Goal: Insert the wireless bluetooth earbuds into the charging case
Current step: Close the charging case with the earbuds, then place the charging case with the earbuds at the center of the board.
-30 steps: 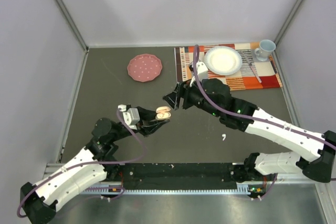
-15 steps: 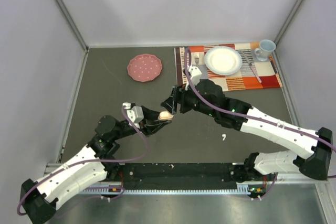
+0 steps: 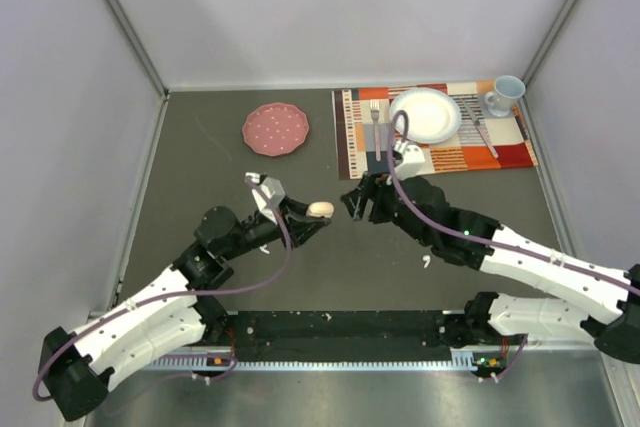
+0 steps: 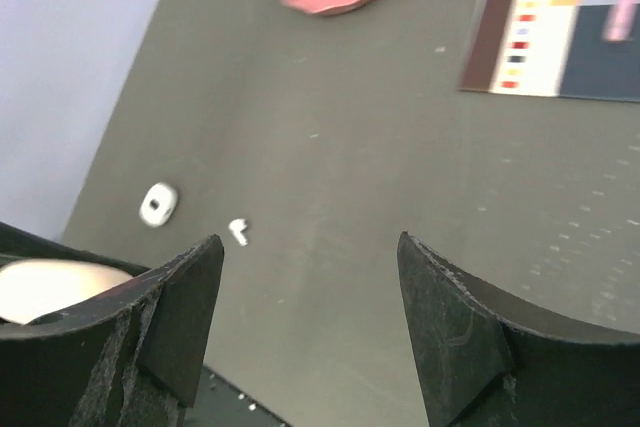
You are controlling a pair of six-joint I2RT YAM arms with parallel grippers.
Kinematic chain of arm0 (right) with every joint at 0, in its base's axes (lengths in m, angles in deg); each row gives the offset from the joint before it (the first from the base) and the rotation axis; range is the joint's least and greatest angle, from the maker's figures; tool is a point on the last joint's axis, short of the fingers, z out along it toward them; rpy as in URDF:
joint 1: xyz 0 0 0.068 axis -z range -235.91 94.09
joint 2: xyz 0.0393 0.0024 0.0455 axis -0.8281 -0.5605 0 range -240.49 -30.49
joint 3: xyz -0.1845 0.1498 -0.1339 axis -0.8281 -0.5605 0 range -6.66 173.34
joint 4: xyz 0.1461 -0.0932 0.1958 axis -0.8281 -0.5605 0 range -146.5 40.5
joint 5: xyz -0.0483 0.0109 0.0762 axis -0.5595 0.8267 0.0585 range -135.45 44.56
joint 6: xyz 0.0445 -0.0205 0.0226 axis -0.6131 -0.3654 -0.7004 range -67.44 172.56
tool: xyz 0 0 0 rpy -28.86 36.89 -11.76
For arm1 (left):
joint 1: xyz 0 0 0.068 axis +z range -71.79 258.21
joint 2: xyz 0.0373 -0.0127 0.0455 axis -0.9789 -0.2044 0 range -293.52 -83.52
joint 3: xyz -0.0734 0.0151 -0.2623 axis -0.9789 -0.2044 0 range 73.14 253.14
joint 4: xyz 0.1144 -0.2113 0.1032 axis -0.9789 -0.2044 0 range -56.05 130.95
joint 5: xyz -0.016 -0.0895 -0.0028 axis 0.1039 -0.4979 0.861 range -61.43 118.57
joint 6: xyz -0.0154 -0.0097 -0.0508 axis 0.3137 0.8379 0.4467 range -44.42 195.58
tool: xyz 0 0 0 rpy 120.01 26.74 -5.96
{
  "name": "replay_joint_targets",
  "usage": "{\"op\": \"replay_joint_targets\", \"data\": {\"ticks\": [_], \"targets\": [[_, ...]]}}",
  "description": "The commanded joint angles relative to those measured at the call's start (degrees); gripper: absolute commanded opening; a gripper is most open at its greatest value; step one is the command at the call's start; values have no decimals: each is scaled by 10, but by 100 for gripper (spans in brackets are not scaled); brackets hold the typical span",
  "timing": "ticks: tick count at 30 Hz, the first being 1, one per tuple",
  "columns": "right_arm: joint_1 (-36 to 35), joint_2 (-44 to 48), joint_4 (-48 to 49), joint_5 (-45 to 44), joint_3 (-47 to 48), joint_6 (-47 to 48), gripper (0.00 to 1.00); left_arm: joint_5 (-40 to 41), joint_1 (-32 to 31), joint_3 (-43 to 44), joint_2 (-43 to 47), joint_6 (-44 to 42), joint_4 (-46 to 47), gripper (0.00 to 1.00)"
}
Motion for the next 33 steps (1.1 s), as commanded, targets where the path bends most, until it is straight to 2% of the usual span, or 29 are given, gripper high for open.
{"op": "replay_joint_targets", "data": {"ticks": [1, 5, 14, 17, 25, 33], "targets": [[0, 65, -1, -167, -31, -15, 71, 64, 2, 64, -44, 70, -56, 0], [2, 96, -7, -187, -47, -10, 71, 91, 6, 94, -132, 150, -72, 0], [5, 136, -52, -205, -66, -50, 72, 16, 16, 167, -333, 263, -19, 0], [6, 156, -58, -217, -76, -50, 72, 6, 18, 173, -380, 308, 27, 0], [10, 209, -63, -244, -103, -47, 72, -35, 38, 157, -519, 443, 238, 0], [12, 225, -75, -242, -107, -41, 72, -42, 40, 197, -665, 539, 332, 1]]}}
